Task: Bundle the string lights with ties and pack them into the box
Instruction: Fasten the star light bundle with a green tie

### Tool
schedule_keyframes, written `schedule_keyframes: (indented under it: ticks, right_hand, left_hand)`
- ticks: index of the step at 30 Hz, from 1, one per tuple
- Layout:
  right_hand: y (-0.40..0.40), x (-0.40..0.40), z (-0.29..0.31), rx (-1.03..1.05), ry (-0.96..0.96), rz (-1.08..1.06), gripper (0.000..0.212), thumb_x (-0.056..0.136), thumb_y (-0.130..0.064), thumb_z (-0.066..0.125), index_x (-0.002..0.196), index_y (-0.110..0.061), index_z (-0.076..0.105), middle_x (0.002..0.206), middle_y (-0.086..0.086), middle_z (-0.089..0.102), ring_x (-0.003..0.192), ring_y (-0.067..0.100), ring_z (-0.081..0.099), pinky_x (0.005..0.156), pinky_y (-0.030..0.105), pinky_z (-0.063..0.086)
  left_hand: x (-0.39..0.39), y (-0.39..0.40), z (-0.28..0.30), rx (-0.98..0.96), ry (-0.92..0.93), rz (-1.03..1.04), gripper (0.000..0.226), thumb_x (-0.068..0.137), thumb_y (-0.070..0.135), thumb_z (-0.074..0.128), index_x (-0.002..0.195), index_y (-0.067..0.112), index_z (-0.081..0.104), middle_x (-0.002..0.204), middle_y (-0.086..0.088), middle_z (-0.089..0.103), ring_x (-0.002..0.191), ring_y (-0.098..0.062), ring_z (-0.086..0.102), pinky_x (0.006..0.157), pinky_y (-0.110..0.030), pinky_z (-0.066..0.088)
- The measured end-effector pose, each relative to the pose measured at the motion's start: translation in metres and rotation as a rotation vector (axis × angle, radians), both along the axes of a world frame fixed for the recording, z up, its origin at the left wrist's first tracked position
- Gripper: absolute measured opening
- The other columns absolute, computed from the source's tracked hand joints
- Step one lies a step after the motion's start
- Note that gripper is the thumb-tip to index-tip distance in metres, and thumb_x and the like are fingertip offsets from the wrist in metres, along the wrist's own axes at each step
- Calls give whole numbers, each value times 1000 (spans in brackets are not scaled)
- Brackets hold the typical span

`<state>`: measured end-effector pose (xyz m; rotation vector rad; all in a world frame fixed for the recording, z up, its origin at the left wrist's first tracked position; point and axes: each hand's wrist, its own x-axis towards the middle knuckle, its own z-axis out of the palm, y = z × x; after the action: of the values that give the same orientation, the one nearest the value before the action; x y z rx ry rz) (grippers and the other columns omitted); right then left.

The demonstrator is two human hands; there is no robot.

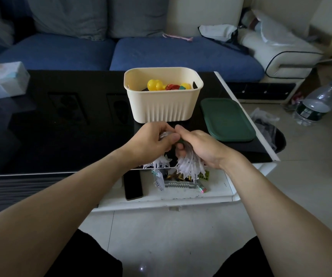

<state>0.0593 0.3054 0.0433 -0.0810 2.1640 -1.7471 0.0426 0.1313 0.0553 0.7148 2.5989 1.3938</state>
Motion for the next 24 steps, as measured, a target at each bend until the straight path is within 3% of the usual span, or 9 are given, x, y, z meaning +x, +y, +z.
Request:
schedule_keyframes:
  ticks: [3, 6, 9, 13, 17, 19, 21, 23, 24]
  right_hand:
    - [2, -2, -2, 29, 83, -24, 55, 106, -43, 40, 62, -13, 56, 54, -5, 51, 62, 15, 50, 73, 27, 44]
    - [2, -3, 2, 46, 169, -91, 53, 106, -40, 41, 62, -15, 55, 54, -8, 50, 59, 10, 49, 65, 20, 43]
    - [-2, -6, 12, 18, 243, -160, 51, 107, -37, 42, 60, -18, 52, 52, -12, 48, 54, 5, 45, 59, 14, 41]
    - [-10, 0, 27, -48, 322, -154, 50, 108, -28, 39, 60, -15, 44, 47, -10, 41, 55, 11, 43, 64, 10, 42]
    - [-17, 7, 52, -97, 391, -193, 50, 108, -26, 38, 61, -15, 44, 48, -9, 42, 59, 15, 46, 63, 11, 43]
    - [-21, 8, 64, -113, 427, -231, 50, 109, -28, 38, 60, -15, 44, 48, -9, 42, 63, 19, 46, 65, 16, 43]
    - [-22, 5, 72, -124, 441, -269, 52, 109, -31, 39, 59, -15, 44, 48, -8, 41, 65, 20, 47, 73, 26, 43]
    - [-21, 2, 77, -94, 460, -282, 53, 108, -33, 40, 59, -15, 44, 49, -6, 40, 66, 20, 47, 77, 30, 43]
    - [-21, 1, 79, -69, 479, -283, 53, 108, -34, 40, 59, -15, 44, 49, -6, 40, 66, 20, 47, 76, 30, 44]
  left_hand:
    - [0, 0, -2, 21, 0, 56, 22, 93, 33, 66, 97, 14, 55, 79, -1, 66, 67, -5, 62, 62, -22, 50]
    - [-6, -3, -6, 153, -53, 126, 33, 94, 41, 62, 102, 12, 48, 93, -4, 63, 81, -15, 61, 76, -32, 52]
    - [-9, -7, -5, 390, -240, 125, 39, 99, 47, 45, 103, 9, 52, 98, -7, 59, 90, -13, 58, 88, -34, 51]
    - [-13, -17, -13, 487, -324, 264, 65, 106, 46, 23, 97, 1, 68, 103, -23, 69, 96, -25, 66, 98, -43, 48]
    - [-19, -28, -24, 601, -620, 270, 77, 100, 63, 11, 124, 10, 61, 118, -12, 70, 112, -30, 63, 107, -48, 41]
    - [-14, -27, -33, 514, -777, 212, 76, 102, 57, 6, 125, 9, 60, 119, -13, 69, 111, -28, 63, 103, -45, 43]
    - [-2, -23, -33, 395, -836, 120, 59, 106, 42, 20, 114, 8, 66, 122, -14, 67, 112, -26, 61, 98, -40, 45]
    - [6, -20, -29, 250, -776, 45, 27, 96, 5, 42, 106, 8, 67, 124, -11, 65, 109, -23, 59, 85, -30, 49]
    - [9, -19, -28, 183, -726, 21, 32, 87, -8, 45, 106, 9, 66, 121, -9, 64, 105, -21, 59, 80, -24, 49]
